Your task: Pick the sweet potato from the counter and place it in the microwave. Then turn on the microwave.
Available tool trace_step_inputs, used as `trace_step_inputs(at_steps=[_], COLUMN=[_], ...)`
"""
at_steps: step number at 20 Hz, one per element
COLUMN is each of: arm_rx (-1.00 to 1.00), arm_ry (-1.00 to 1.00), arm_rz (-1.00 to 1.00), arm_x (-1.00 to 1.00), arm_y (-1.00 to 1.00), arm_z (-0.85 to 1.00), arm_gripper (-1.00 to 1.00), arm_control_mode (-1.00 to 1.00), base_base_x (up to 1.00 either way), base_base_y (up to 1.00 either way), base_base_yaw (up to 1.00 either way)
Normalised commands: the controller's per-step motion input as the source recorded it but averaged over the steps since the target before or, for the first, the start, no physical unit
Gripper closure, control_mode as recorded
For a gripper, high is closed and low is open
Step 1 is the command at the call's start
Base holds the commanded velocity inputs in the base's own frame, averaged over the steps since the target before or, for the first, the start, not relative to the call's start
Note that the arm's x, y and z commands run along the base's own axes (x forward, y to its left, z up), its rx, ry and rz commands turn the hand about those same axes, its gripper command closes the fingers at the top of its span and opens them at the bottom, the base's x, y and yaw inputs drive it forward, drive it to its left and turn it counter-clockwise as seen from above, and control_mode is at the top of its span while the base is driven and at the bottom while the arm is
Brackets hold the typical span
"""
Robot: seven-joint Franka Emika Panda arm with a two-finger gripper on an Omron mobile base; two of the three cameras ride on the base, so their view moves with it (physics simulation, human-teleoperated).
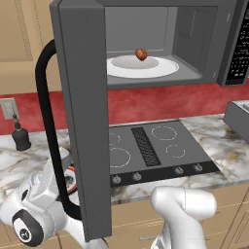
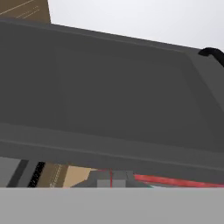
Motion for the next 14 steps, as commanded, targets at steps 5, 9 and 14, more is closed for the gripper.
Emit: trace_step_inputs(at_steps=[5, 9, 14], arm_rx=[-0.04, -0.03, -0.01], arm_ry=[0.00, -0.01, 0.00], arm_rz=[-0.03, -0.03, -0.03], arm_x=[-0.03, -0.28, -0.57], arm_y=[0.28, 0.04, -0.21], arm_z=[0.07, 0.18, 0.39], arm_gripper=[1.00, 1.00, 1.00], arm_control_mode=[-1.00, -1.00, -1.00], base_base_x=[0.00, 0.00, 0.00], base_base_y=[0.00, 0.00, 0.00], base_base_yaw=[0.00, 0.00, 0.00])
